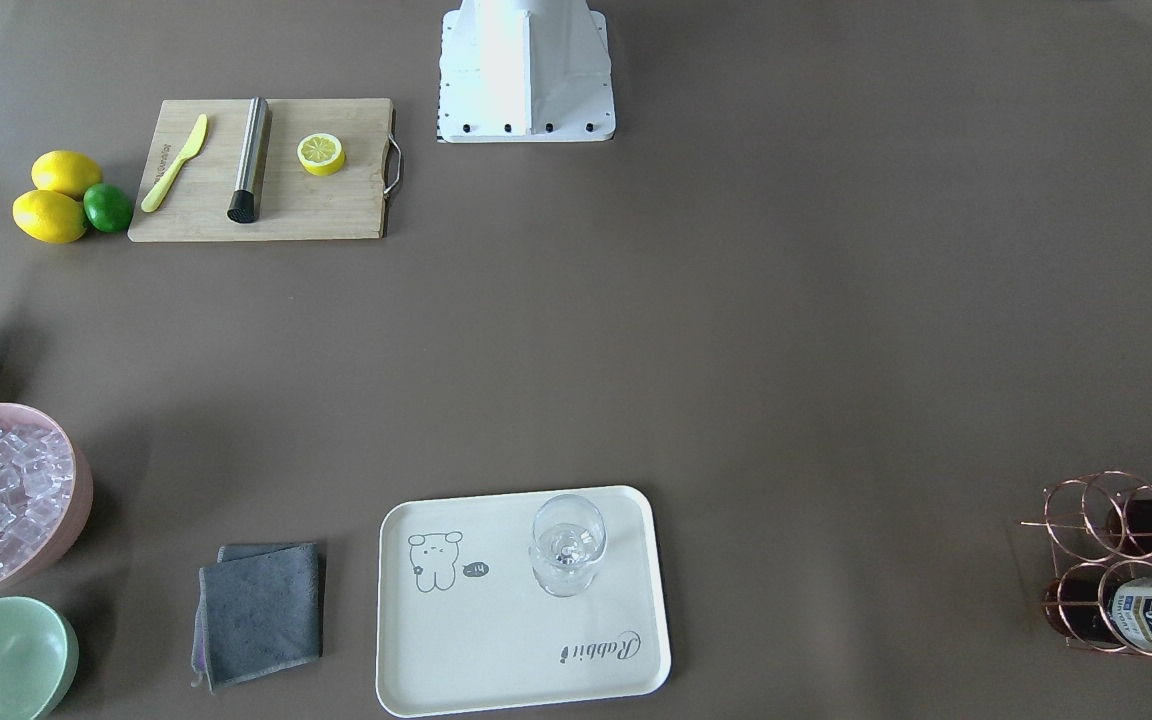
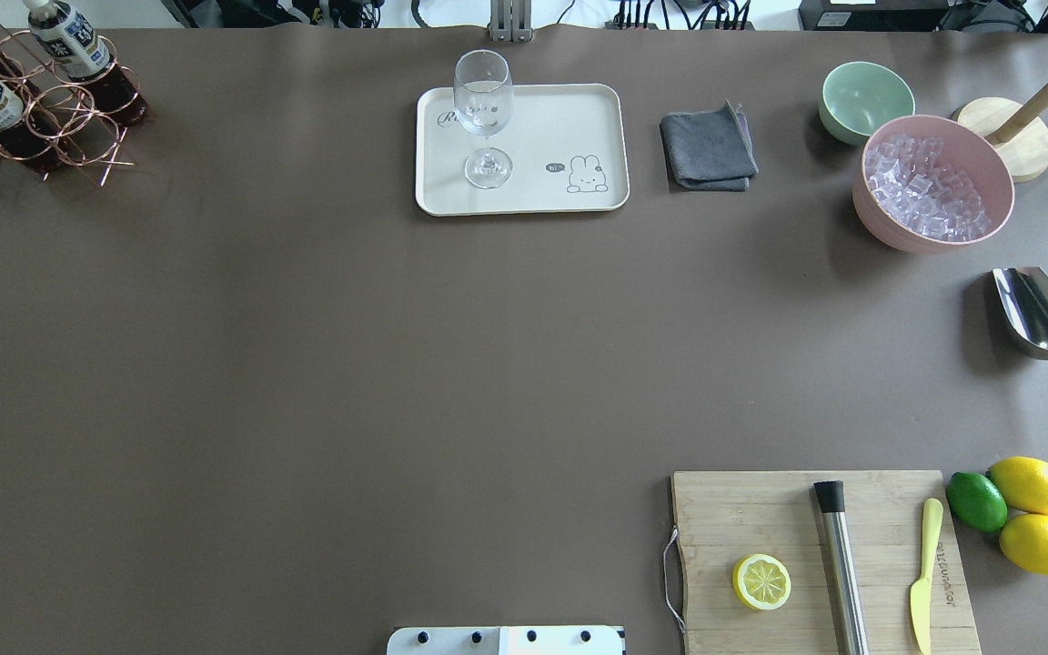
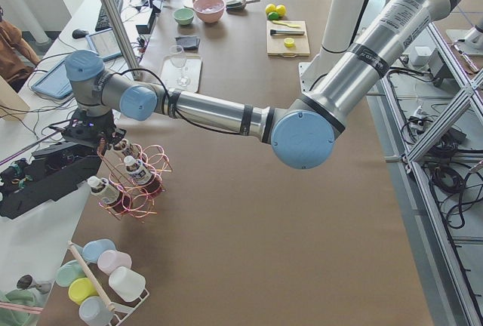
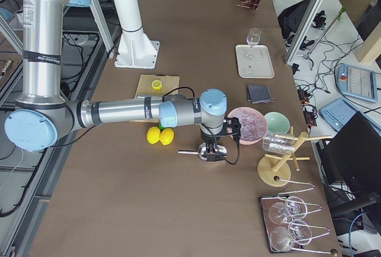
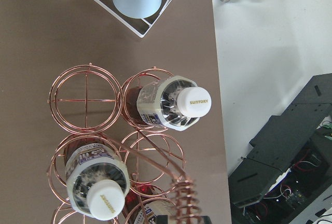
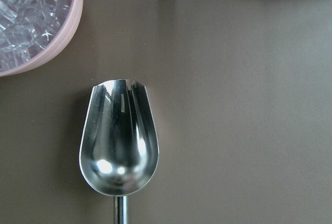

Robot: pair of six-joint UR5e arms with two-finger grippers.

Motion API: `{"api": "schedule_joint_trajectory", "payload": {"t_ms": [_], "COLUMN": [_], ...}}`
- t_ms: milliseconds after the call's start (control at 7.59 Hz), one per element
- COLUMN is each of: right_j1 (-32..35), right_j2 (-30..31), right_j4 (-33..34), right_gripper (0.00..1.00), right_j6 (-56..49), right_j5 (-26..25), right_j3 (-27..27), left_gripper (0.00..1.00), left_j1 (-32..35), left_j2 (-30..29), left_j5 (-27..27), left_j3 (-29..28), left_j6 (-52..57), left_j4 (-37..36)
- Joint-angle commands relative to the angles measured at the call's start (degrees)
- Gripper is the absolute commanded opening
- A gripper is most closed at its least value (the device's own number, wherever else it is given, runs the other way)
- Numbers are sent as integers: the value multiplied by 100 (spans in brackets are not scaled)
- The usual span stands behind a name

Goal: Take tea from basket to plate

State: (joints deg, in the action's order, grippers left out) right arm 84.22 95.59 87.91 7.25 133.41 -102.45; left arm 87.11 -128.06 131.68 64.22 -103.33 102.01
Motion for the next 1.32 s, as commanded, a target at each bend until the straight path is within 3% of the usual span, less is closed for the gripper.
{"api": "schedule_joint_trajectory", "payload": {"t_ms": [0, 395, 527, 790, 1054, 1186], "right_j1": [-272, -589, -756, -1448, -1689, -1715], "right_j2": [-565, -1136, -1191, -1209, -1592, -1831], "right_j4": [-2, -11, -107, -1866, -2015, -2024], "right_gripper": [100, 100, 100, 100, 100, 100], "right_j6": [5, 57, 40, 75, 127, 119], "right_j5": [299, 650, 860, 802, 835, 1001], "right_j3": [-29, -55, -81, 23, 24, -28], "left_gripper": [0, 0, 0, 0, 0, 0], "left_j1": [104, -79, -437, -983, -1737, -2263], "left_j2": [70, 659, 616, 651, 651, 572], "left_j5": [7, 7, -54, -37, -54, -63], "left_j3": [1086, 3459, 3892, 4613, 5378, 5486], "left_j6": [-81, -405, -895, -2184, -2638, -2970], "left_j4": [-793, -2198, -2647, -2870, -3493, -3504]}}
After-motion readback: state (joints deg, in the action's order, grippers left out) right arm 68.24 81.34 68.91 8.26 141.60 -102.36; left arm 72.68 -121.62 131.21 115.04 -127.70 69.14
